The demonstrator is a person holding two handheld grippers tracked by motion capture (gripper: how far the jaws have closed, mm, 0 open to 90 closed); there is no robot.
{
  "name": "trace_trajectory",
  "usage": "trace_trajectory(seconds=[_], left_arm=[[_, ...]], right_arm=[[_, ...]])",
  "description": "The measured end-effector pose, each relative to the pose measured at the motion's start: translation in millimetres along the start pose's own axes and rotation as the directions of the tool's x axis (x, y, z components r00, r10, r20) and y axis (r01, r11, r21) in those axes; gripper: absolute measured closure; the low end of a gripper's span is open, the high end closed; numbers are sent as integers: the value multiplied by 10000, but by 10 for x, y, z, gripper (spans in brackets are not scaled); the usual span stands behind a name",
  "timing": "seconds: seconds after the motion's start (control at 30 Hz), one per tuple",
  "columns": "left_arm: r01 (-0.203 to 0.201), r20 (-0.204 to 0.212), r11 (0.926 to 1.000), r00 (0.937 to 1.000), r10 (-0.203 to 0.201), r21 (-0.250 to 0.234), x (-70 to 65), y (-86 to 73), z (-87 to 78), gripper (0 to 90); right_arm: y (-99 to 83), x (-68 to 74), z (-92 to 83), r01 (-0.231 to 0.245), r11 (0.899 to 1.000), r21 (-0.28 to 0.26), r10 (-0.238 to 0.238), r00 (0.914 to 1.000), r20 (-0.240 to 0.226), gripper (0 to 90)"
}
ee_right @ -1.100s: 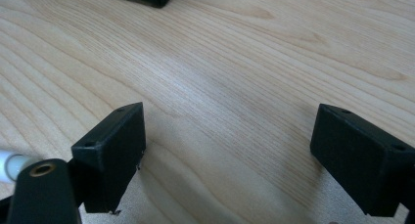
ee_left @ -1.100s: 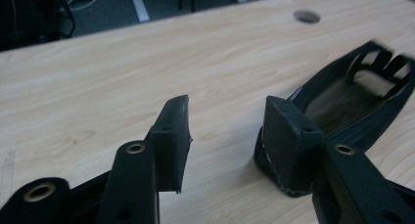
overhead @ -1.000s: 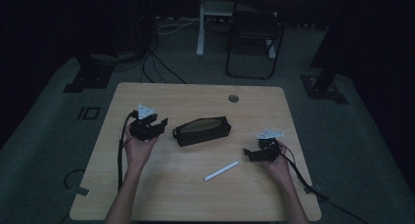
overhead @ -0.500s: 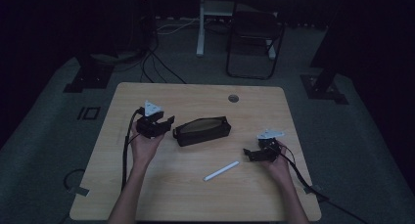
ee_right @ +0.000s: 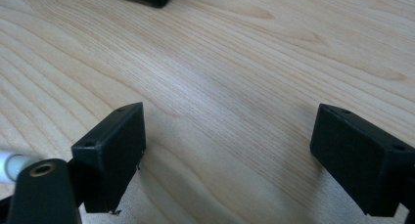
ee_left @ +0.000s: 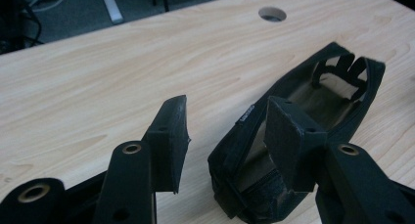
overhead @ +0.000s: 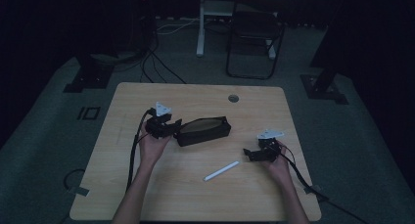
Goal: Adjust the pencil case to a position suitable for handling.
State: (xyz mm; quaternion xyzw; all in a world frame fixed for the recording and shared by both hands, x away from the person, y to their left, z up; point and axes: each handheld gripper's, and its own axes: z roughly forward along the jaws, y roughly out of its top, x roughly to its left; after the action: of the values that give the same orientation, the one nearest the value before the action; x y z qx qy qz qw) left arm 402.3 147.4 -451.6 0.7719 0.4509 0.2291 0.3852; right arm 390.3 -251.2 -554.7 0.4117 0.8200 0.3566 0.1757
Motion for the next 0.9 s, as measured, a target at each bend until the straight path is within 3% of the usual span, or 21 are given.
trace_trajectory(seconds=[0.6,0.9], left_arm=[[-302,132,9955,9995,292,899,-85,-104,368,482],[-452,274,9931,9987,424,1083,-102,-130,423,539]], right_arm=[[0,0,0,-10,10000,1,10,10000,-3,133],[0,0,0,-6,10000,2,6,10000,-2,132]])
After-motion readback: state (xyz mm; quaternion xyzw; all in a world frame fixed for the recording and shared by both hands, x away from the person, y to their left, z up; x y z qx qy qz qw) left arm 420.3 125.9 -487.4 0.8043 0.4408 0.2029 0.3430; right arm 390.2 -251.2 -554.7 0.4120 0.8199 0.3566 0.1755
